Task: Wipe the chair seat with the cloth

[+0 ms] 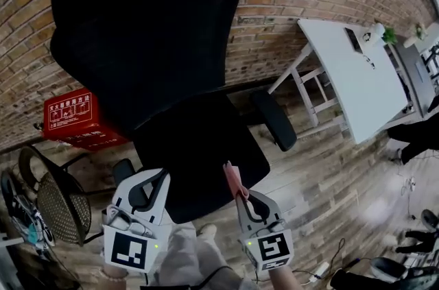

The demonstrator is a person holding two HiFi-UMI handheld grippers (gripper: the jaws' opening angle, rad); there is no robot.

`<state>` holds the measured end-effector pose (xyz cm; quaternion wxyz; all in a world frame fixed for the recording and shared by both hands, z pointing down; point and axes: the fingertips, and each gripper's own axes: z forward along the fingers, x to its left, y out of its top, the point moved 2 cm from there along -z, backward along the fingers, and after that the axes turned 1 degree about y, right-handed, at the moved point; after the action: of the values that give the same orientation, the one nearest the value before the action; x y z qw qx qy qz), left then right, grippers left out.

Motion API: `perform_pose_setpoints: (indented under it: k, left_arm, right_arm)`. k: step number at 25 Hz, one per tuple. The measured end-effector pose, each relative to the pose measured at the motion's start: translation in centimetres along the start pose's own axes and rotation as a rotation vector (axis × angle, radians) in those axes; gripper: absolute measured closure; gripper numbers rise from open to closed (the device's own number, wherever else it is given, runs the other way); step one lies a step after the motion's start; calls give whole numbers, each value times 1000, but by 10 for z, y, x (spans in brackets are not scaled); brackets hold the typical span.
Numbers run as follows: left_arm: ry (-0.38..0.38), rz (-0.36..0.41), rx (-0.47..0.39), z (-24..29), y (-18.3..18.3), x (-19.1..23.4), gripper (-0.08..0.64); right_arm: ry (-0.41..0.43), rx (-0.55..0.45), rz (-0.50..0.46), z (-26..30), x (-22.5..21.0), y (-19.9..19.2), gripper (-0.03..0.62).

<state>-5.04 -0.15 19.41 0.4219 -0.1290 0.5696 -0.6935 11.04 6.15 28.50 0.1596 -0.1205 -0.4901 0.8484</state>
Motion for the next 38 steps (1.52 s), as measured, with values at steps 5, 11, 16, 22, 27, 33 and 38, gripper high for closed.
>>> perform_pose_setpoints:
  k: [5,11,16,22,27,33,38]
  left_arm:
    - [11,-19,26,27,-46,31,541]
    - [-28,-48,37,69,-93,49,541]
    - [-31,-48,60,97,-130,63,541]
    - [-41,-56,82,122,-168,75,541]
    - [-30,-84,89,138,-189,84,541]
    - [-10,-99,95,154,-210,94,541]
    - [-12,-103,113,159,-226,99,541]
  right_arm:
    - [-12,65,11,64,-16,-18,537]
    - [-35,75,29,138,-50,-32,537]
    - [-71,99,-21,200,-74,-49,537]
    - [-103,136,-62,271,-104,-65,537]
    - [-169,147,-104,318,-143,-78,537]
    - [-228,182,-155,369,-171,-88,537]
    - [-270,233,-237,405,-180,-99,537]
